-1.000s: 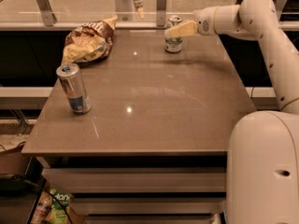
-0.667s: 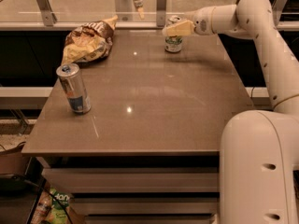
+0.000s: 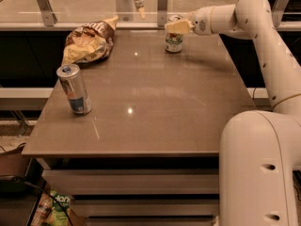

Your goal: Move 7up can near redbull can

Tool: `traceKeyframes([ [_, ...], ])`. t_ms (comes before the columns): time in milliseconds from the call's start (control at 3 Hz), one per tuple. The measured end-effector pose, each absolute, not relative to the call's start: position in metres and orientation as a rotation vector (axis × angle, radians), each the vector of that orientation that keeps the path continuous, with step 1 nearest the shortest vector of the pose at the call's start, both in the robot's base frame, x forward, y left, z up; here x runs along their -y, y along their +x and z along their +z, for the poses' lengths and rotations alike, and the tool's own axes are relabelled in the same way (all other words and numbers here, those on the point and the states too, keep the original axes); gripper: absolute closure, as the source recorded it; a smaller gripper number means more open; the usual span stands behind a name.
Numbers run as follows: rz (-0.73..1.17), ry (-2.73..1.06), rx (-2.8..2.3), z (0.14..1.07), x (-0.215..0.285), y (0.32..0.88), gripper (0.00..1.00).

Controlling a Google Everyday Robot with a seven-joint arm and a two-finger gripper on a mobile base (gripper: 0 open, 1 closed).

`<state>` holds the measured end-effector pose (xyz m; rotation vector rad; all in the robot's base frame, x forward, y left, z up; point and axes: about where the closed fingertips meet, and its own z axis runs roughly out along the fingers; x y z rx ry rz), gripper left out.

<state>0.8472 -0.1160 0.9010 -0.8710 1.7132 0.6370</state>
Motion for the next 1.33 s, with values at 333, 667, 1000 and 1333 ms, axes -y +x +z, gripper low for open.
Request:
traceKeyframes([
  [333,0.642,-0.874,-1.714,0.8989,0.1125,0.8478,0.88],
  [667,0.647,-0.877,-1.715,0.897,0.1091,0.8485,1.0],
  [1000,0.647,-0.877,-1.715,0.8969,0.109,0.8485,1.0],
  [1333,0.659,-0.897,-1.712,0.8968,0.1047,0.8433,1.0],
])
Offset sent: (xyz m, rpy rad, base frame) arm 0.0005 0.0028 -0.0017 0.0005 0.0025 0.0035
